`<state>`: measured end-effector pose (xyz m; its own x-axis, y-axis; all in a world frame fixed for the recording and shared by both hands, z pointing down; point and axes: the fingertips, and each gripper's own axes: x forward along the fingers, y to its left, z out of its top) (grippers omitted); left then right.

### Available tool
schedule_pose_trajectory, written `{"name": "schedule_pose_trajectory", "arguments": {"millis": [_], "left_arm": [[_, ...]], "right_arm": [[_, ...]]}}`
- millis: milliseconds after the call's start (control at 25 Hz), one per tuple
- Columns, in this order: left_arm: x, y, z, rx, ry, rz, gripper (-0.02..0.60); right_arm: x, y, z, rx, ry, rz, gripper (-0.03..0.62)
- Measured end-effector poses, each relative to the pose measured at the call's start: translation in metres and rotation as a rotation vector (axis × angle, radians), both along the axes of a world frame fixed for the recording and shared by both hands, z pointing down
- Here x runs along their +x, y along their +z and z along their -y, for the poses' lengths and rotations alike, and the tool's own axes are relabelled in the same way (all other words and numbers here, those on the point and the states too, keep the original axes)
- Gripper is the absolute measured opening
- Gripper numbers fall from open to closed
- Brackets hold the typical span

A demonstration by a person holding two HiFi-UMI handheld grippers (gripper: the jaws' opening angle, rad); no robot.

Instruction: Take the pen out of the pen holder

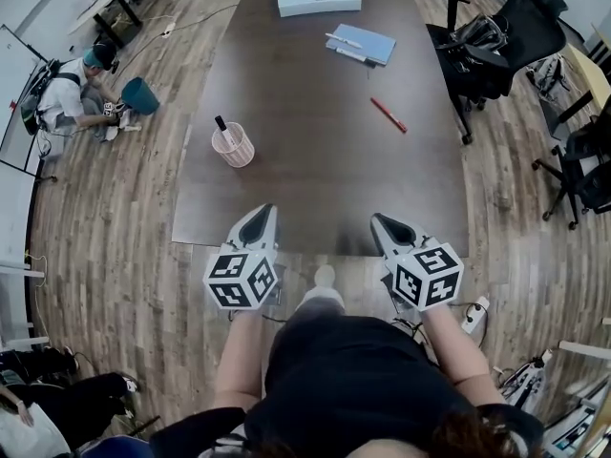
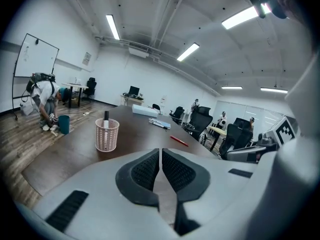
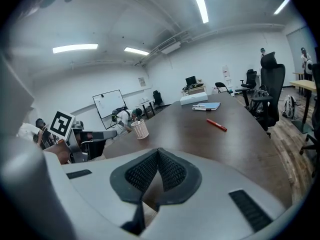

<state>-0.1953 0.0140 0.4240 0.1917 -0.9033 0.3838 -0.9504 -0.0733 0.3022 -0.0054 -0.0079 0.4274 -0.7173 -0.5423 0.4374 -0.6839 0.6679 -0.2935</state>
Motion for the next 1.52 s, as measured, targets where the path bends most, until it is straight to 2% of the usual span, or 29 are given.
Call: {"name": "schedule_pose_trajectory", "arguments": {"millis": [240,360,960,1400,1520], "left_arm": [[-0.048,0.001,0.034,0.006,-0.042,-0.004,0.032],[-0.074,0.003,0.051,0.004,-0.07,-0.003,0.129],[-0.178,0.007,0.135,-0.004,-0.18,0.021,0.14],[-0.206,0.024,0.178,-0.055,-0.164,0.124,0.158],[-0.207,0.03,0.188,-0.085,-0.137,0.151,0.173]], "right_arm": [[-0.038,0.008,0.026,-0.02,-0.037,-0.023,0.018],[-0.057,0.011,0.038,-0.024,-0.057,-0.036,0.018],[-0.12,0.034,0.095,-0.079,-0.111,-0.101,0.018],[-0.131,0.056,0.108,-0.116,-0.121,-0.149,0.018],[-0.133,0.061,0.11,-0.13,-0.125,-0.156,0.018]]}}
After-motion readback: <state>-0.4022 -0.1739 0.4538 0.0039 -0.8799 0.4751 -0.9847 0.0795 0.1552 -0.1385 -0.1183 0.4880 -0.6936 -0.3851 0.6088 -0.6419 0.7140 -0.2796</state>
